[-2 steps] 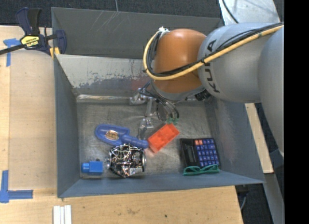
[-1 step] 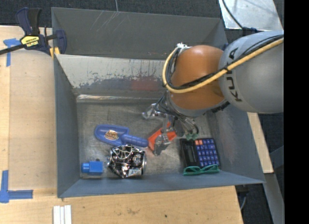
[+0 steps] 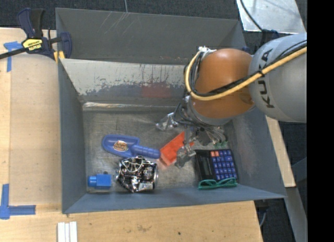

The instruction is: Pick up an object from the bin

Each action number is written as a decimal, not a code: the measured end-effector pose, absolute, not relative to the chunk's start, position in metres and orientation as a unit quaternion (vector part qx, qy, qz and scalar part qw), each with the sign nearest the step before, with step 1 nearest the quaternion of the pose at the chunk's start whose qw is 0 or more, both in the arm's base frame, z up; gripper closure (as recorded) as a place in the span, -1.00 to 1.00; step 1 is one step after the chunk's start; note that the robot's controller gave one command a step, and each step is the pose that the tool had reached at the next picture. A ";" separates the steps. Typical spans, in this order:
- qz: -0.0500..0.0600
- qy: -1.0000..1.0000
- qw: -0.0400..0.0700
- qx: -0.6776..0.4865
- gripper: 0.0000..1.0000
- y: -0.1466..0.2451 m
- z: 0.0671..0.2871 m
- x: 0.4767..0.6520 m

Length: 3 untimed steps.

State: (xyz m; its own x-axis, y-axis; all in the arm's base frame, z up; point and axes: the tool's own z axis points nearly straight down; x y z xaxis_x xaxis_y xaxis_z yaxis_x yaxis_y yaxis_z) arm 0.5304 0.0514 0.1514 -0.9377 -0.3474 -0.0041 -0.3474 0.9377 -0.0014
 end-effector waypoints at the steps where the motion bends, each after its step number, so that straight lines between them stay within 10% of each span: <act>1: -0.001 0.963 0.004 -0.268 -1.00 0.023 0.080 0.548; 2: 0.001 0.961 0.010 -0.276 1.00 0.023 0.069 0.564; 3: 0.001 0.961 0.008 -0.276 1.00 0.023 0.071 0.564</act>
Offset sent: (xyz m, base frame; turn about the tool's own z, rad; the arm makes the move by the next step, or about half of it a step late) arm 0.0316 -0.0317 -0.0814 -0.2078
